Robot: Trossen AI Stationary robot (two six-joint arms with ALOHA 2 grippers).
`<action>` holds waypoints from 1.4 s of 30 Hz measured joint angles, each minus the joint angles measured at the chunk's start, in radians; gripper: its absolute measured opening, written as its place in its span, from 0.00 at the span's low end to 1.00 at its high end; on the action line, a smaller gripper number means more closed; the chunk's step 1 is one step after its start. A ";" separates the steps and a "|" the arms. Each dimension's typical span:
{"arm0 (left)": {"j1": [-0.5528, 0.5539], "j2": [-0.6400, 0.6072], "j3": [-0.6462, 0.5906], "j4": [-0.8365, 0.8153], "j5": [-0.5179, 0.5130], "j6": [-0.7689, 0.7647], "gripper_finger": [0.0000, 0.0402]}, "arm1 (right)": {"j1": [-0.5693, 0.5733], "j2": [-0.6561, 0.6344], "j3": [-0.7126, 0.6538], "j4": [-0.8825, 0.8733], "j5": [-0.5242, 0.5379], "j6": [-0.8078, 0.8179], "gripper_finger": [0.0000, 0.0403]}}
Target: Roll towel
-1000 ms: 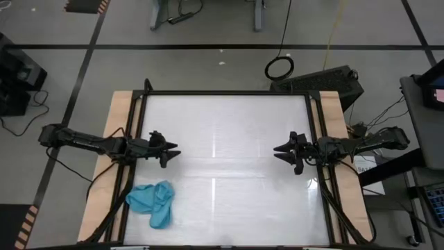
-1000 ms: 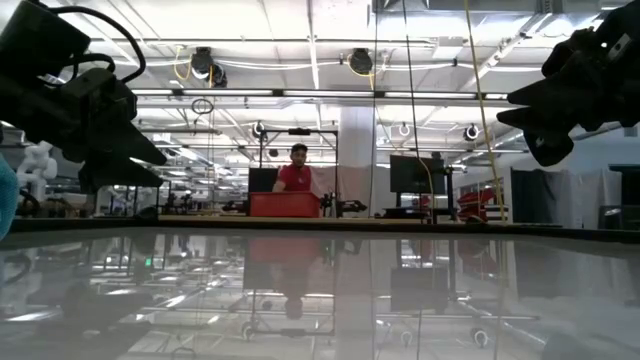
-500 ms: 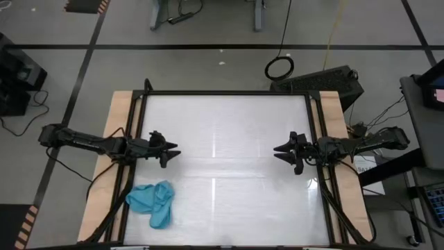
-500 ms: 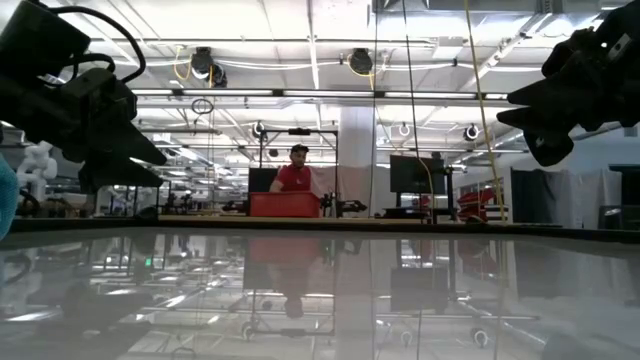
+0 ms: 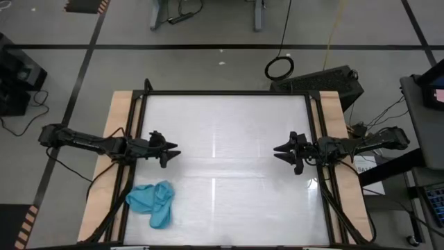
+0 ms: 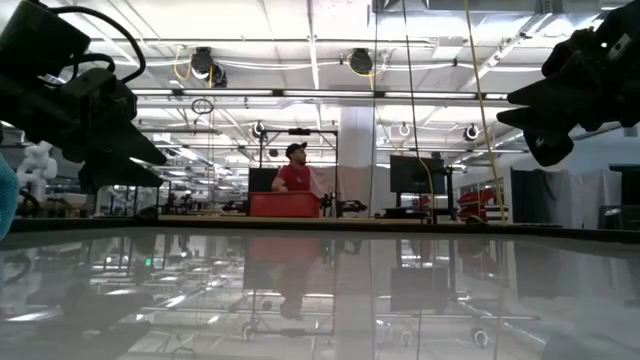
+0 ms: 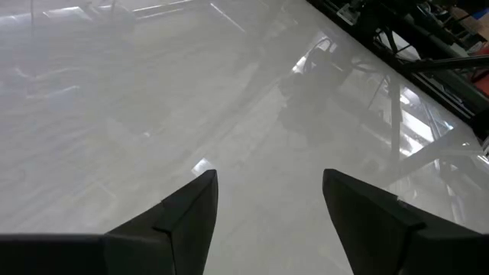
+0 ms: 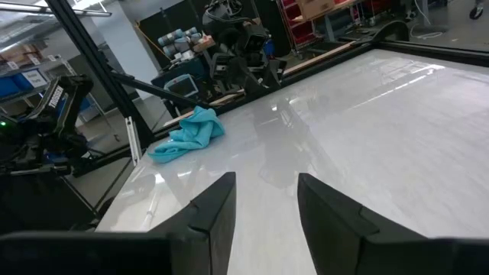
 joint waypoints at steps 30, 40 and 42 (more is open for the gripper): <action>0.000 0.000 0.000 0.000 0.000 0.000 0.60 | 0.000 0.002 0.000 0.013 0.047 0.112 0.33; 0.000 0.000 0.000 0.000 0.000 0.000 0.60 | 0.001 0.023 0.000 0.200 -0.084 0.154 0.33; 0.000 0.000 0.000 0.000 0.000 0.000 0.60 | 0.001 0.039 0.000 0.278 -0.104 0.154 0.33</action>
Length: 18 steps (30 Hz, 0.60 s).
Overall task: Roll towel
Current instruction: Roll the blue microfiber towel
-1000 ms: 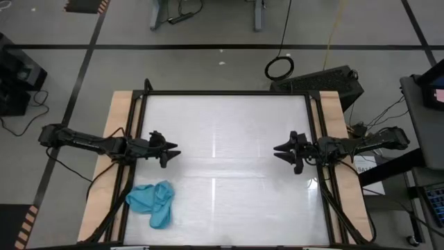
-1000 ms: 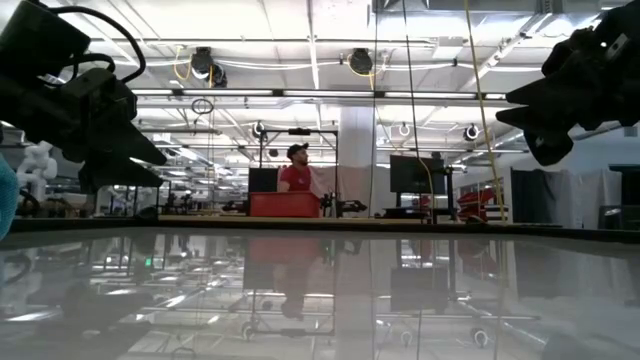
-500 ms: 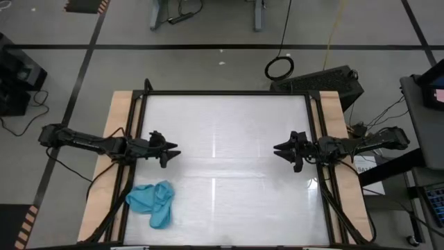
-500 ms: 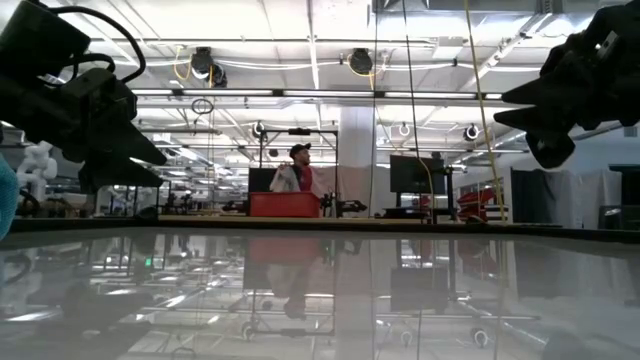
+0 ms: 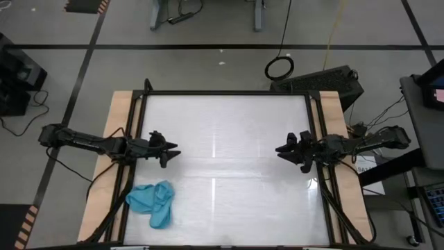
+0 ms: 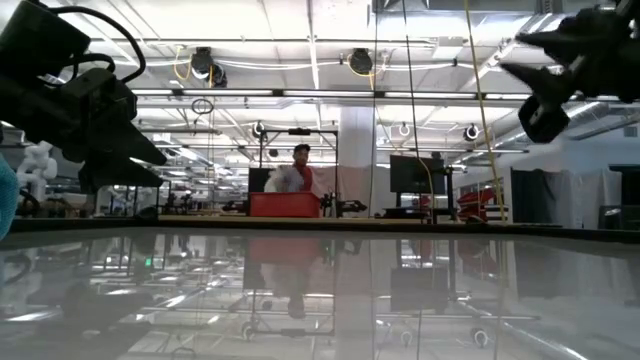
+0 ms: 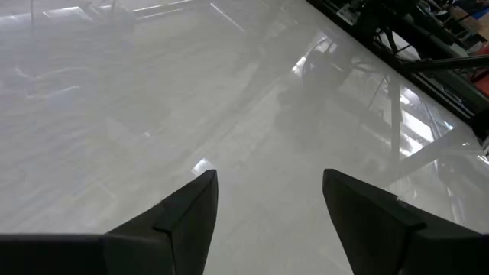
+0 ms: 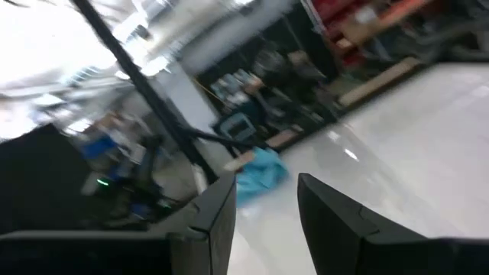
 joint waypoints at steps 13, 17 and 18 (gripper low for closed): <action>0.000 0.000 0.000 0.000 0.000 0.000 0.60 | 0.001 0.245 0.028 0.388 -0.030 -0.010 0.33; 0.000 0.000 0.000 0.000 0.000 0.000 0.60 | 0.032 0.364 0.135 0.391 -0.059 -0.071 0.33; 0.000 0.000 0.000 0.000 0.000 0.000 0.60 | 0.045 0.399 0.170 0.393 -0.061 -0.094 0.33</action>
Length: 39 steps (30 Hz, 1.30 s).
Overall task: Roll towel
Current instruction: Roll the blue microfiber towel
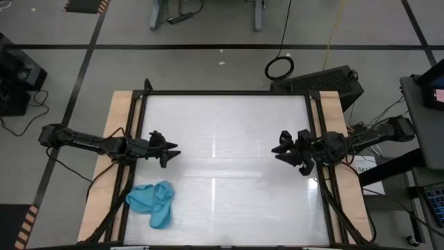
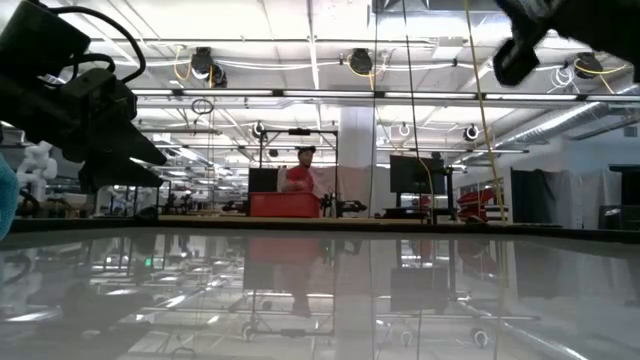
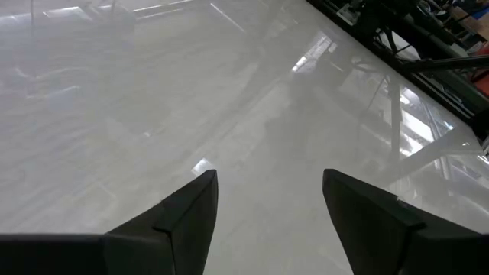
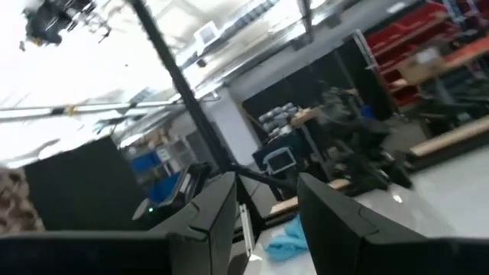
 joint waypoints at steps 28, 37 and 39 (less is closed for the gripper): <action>0.000 0.000 0.000 0.000 0.000 0.000 0.60 | 0.118 0.973 0.714 -0.131 -0.097 -0.191 0.33; 0.000 0.000 0.000 0.000 0.000 0.000 0.60 | 0.127 1.272 0.958 -0.131 -0.100 -0.196 0.33; 0.000 0.000 0.000 0.000 0.000 0.000 0.60 | 0.130 1.330 1.014 -0.133 -0.101 -0.219 0.33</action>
